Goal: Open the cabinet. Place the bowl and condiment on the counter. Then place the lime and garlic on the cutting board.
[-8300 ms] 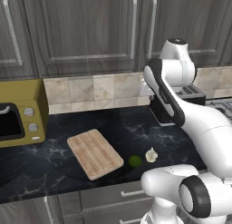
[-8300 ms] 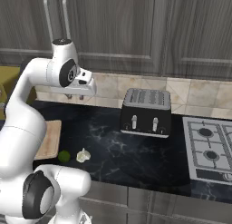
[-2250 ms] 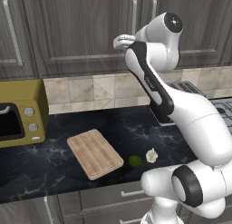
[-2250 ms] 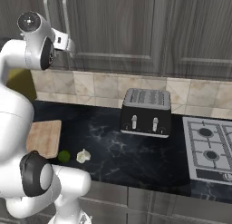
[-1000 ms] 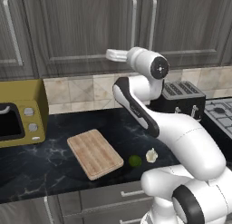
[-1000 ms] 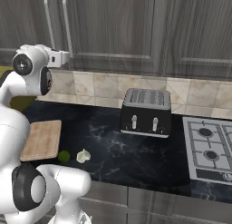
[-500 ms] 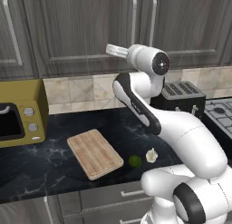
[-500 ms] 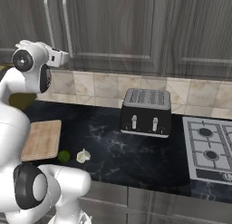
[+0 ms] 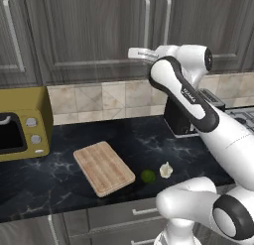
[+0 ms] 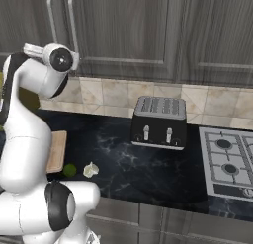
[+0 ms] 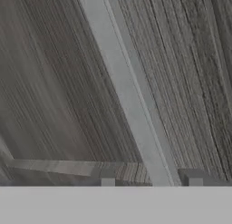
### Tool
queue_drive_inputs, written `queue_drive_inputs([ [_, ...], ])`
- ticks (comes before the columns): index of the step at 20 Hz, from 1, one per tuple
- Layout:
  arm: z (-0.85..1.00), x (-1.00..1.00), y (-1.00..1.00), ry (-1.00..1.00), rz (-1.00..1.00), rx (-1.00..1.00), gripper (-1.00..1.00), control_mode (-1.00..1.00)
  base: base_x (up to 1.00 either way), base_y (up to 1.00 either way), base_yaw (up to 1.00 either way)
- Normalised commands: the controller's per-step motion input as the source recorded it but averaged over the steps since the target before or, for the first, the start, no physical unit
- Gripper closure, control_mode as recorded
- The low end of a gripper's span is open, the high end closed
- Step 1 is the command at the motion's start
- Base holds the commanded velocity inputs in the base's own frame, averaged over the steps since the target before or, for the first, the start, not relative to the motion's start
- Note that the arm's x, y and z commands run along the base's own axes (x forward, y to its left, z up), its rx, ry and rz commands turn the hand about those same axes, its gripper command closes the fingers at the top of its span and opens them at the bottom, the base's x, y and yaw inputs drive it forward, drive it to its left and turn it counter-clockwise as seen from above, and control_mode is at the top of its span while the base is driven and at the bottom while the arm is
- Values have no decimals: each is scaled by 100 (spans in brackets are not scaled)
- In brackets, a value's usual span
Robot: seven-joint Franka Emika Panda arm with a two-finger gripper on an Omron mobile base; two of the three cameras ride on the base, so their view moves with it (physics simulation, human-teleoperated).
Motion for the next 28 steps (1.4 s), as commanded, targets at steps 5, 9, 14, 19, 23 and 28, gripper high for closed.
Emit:
queue_drive_inputs([
  [5, -1, 9, 100, 2, 32, 0, 100, -100, 0, 0, 0],
  [9, 0, 1, 100, 4, 16, 0, 100, -100, 0, 0, 0],
  [14, 0, -9, 100, 2, 3, -1, 100, -100, 0, 0, 0],
  [19, 0, -30, 100, 4, 0, -5, 100, -100, 0, 0, 0],
  [23, 0, -50, 100, 7, 0, -5, 100, -100, 0, 0, 0],
  [28, 0, -74, 100, 7, 0, -3, 100, -100, 0, 0, 0],
])
